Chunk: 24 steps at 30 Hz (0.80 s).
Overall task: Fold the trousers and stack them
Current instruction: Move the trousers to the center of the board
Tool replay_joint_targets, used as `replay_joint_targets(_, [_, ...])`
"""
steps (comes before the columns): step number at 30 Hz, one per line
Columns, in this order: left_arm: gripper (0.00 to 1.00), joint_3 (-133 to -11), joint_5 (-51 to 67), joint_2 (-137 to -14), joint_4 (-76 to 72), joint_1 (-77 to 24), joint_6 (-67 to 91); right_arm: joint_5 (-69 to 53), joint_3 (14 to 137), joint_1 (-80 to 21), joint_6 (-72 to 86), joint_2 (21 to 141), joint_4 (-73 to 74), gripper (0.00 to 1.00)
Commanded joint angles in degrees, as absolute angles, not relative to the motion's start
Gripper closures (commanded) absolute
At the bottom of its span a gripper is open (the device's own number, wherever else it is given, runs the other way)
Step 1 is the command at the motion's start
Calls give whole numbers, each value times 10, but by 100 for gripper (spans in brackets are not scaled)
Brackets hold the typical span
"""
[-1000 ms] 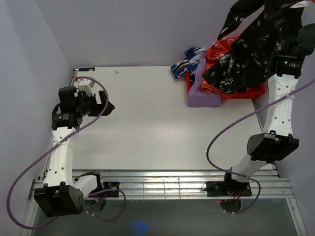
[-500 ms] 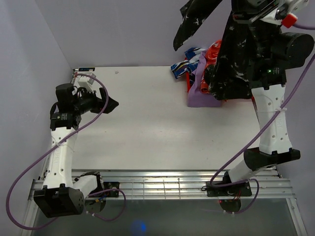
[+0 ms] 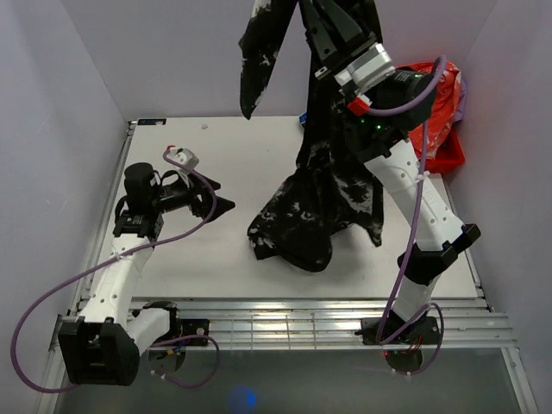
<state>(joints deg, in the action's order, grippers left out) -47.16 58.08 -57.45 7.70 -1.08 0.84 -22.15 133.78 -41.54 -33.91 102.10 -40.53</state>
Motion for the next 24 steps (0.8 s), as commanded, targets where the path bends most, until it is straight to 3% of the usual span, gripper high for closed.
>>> replay_joint_targets(1, [2, -466, 602, -606, 19, -57, -71, -199, 1276, -437, -400, 963, -493, 92])
replay_joint_targets(6, [2, -482, 635, -674, 114, -111, -181, -169, 1211, -448, -402, 937, -499, 92])
replay_joint_targets(9, [2, -467, 593, -694, 144, -130, -238, -152, 1209, -448, -388, 936, -494, 92])
replay_joint_targets(11, [9, -462, 576, -694, 139, -130, -257, -142, 1188, -448, -373, 919, -480, 92])
replay_joint_targets(15, [11, -454, 571, -596, 80, -129, -214, -123, 1067, -446, -374, 854, -434, 92])
replay_joint_targets(20, [19, -529, 573, -524, 259, -116, -265, -137, 872, -444, -339, 784, -395, 92])
replay_joint_targets(24, [22, -504, 561, -433, 212, -58, -151, -135, 784, -444, -284, 808, -389, 92])
